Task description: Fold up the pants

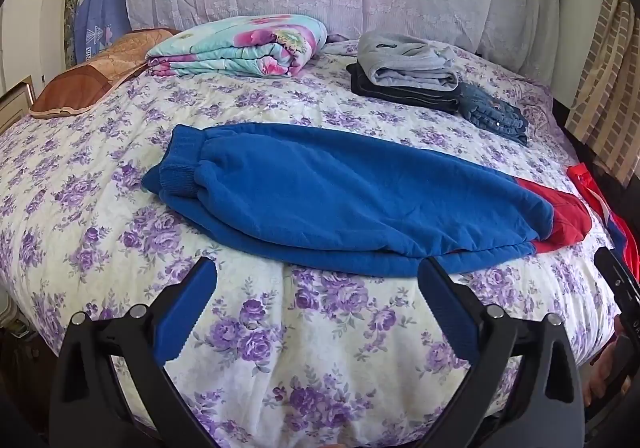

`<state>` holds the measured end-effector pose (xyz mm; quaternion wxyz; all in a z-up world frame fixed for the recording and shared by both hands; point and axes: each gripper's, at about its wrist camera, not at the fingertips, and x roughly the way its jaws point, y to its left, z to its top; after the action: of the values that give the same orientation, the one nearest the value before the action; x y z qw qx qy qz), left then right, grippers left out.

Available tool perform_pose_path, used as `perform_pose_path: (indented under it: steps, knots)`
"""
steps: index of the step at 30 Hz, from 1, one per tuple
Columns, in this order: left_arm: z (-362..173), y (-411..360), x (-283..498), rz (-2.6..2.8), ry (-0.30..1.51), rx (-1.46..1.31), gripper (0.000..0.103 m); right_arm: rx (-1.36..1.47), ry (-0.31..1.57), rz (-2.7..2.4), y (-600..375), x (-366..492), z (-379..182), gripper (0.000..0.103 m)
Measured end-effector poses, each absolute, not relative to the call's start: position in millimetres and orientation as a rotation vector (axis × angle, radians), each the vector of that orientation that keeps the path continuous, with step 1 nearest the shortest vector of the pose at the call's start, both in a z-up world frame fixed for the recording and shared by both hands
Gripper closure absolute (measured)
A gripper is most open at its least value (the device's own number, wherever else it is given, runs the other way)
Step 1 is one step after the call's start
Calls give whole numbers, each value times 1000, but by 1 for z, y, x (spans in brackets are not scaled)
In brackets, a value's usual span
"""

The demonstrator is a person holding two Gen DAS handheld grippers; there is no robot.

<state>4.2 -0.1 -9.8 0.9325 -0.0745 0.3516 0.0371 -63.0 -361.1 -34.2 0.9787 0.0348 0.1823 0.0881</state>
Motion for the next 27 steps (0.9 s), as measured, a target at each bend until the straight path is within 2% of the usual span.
perform_pose_path:
  steps: [27]
  knots:
    - [-16,-2,4,70,732,-157,5,83,399,188,-363,-58,-44,4]
